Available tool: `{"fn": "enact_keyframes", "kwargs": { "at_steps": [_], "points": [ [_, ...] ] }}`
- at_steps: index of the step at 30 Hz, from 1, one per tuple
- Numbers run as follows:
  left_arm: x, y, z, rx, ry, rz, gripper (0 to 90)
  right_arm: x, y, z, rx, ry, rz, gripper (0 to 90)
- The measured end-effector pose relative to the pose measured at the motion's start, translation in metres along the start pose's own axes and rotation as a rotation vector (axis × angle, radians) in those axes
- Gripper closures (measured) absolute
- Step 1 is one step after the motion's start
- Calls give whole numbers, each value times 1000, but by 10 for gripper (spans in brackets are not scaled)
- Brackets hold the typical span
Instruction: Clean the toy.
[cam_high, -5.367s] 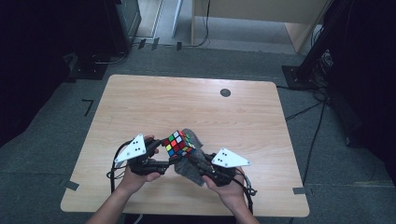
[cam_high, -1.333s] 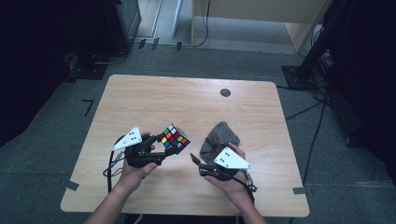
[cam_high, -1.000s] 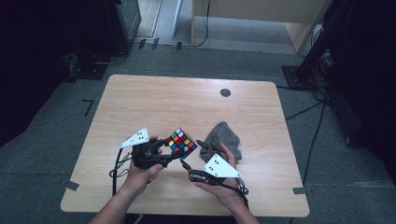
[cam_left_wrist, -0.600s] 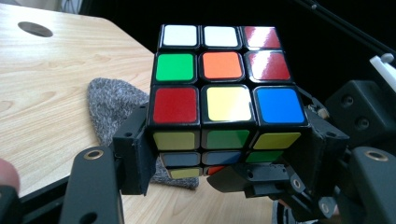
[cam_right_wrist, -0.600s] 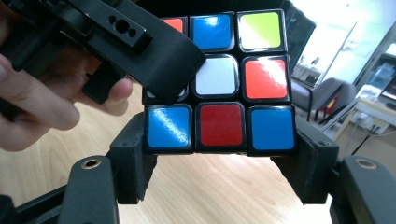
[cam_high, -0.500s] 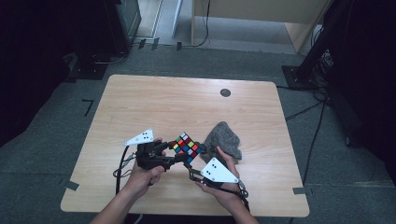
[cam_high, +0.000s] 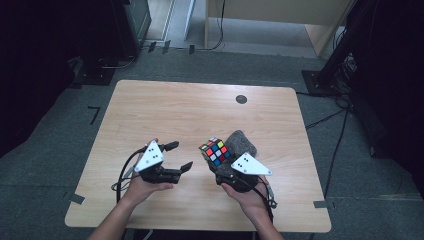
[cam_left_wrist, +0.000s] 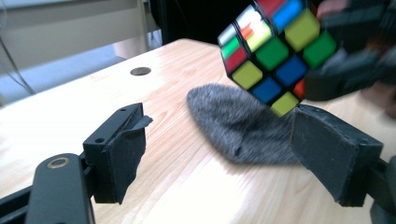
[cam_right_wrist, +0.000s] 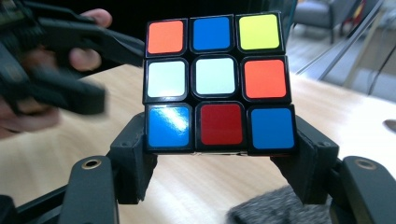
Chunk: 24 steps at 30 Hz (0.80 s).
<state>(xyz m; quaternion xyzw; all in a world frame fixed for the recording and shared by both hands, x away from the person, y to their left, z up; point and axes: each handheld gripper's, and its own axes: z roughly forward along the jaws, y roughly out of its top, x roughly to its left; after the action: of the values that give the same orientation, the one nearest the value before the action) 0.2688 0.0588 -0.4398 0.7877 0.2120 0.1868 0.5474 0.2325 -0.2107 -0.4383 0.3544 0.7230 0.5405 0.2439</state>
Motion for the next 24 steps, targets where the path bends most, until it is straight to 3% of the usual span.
{"fn": "enact_keyframes", "kwargs": {
  "at_steps": [3, 6, 17, 21, 24],
  "points": [
    [-15, -4, 9, 39, 24, 117, 189, 6, 5, 0, 34, 22, 30, 348],
    [-25, -7, 15, 59, 48, 185, 180, 13, 7, 2, 59, 38, 56, 347],
    [-36, -10, 16, 33, 52, 270, 191, 22, 6, 8, 113, 103, 168, 347],
    [-39, -10, 15, 14, 50, 301, 237, 23, 5, 10, 126, 129, 209, 347],
    [-39, -11, 13, -1, 67, 318, 325, 21, 5, 10, 129, 145, 245, 346]
  ]
}}
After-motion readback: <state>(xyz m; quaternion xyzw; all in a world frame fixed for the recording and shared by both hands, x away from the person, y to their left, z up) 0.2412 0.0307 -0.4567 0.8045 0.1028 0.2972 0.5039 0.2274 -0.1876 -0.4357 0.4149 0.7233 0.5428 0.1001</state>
